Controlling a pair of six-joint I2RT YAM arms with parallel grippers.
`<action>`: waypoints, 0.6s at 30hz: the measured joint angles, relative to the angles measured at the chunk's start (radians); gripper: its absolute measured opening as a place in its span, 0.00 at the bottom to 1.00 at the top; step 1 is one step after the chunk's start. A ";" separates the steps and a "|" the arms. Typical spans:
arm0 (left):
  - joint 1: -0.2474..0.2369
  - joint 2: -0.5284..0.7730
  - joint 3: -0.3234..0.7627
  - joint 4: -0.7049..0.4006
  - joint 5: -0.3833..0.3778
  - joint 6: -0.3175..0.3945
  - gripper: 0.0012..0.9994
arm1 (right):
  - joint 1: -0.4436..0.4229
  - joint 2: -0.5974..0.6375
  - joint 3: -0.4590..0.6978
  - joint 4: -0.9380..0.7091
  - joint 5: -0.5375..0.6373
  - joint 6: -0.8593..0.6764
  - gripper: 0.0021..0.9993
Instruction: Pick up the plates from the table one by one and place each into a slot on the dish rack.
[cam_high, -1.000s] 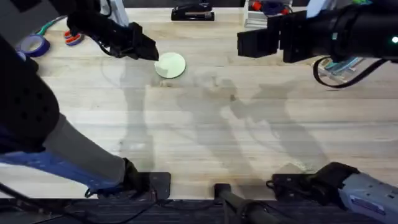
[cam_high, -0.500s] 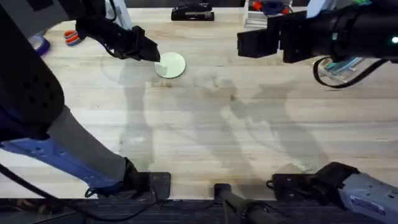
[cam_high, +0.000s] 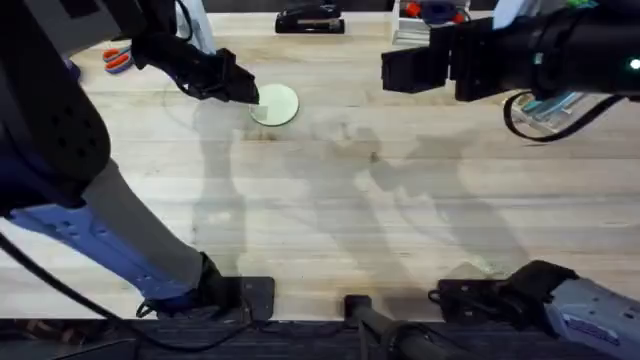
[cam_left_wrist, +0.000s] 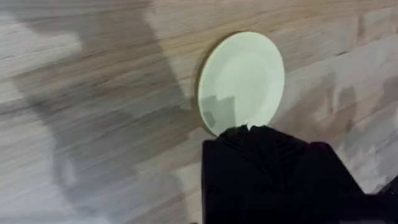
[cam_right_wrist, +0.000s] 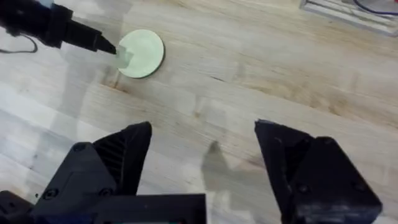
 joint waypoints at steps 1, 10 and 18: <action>0.003 0.007 0.000 0.005 0.000 0.000 0.04 | 0.000 0.000 0.000 0.000 0.000 0.000 0.99; 0.064 0.022 0.000 0.033 0.000 0.000 0.04 | 0.000 0.000 0.000 -0.001 0.000 0.000 0.99; 0.088 0.065 0.000 0.033 0.049 0.000 0.04 | 0.000 0.000 0.000 -0.001 0.000 0.000 0.99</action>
